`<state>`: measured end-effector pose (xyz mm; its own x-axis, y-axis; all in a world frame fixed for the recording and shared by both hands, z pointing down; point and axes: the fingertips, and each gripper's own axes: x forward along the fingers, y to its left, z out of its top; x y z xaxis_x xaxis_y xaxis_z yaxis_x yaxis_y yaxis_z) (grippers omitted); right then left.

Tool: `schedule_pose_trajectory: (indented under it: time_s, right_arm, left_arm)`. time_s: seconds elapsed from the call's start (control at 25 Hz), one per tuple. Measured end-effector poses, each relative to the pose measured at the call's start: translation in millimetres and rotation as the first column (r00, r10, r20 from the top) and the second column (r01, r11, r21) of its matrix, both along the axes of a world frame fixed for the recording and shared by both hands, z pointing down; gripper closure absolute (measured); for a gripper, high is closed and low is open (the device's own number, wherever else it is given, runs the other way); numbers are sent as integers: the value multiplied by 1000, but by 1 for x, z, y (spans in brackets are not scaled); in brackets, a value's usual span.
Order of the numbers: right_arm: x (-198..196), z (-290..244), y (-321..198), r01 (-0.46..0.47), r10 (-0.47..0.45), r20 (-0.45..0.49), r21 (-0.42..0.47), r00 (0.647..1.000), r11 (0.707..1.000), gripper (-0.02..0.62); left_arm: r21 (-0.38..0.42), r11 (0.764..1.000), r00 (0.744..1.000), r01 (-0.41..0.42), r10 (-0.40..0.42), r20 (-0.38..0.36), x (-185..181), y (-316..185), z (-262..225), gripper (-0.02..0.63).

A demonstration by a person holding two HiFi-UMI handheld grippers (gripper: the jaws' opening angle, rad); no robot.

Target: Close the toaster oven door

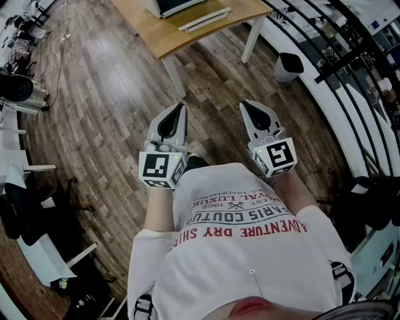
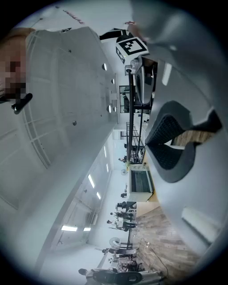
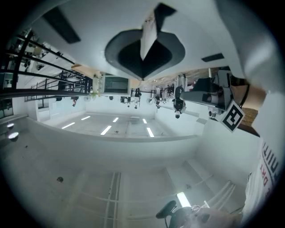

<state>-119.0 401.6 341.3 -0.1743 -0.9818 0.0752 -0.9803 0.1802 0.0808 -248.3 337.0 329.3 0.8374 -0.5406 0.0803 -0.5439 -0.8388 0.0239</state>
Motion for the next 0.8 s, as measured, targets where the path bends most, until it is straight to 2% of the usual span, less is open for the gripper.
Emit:
schedule_pose_trajectory:
  time_s: [0.48, 0.72, 0.76, 0.8]
  right_arm:
    - [6, 9, 6, 21, -21, 18, -27, 1000, 999, 607]
    - [18, 21, 13, 9, -6, 48, -58, 999, 998, 607]
    - [21, 23, 15, 4, 0, 54, -64, 999, 998, 607]
    - [24, 26, 16, -3, 7, 60, -69, 998, 998, 607]
  left_arm:
    - [-24, 1000, 1000, 11, -11, 13, 6, 7, 9, 594]
    - [-68, 998, 1000, -20, 20, 2, 19, 15, 20, 586]
    - [-75, 997, 1000, -19, 19, 5, 21, 15, 23, 557]
    - [-84, 996, 1000, -18, 19, 9, 22, 15, 27, 494]
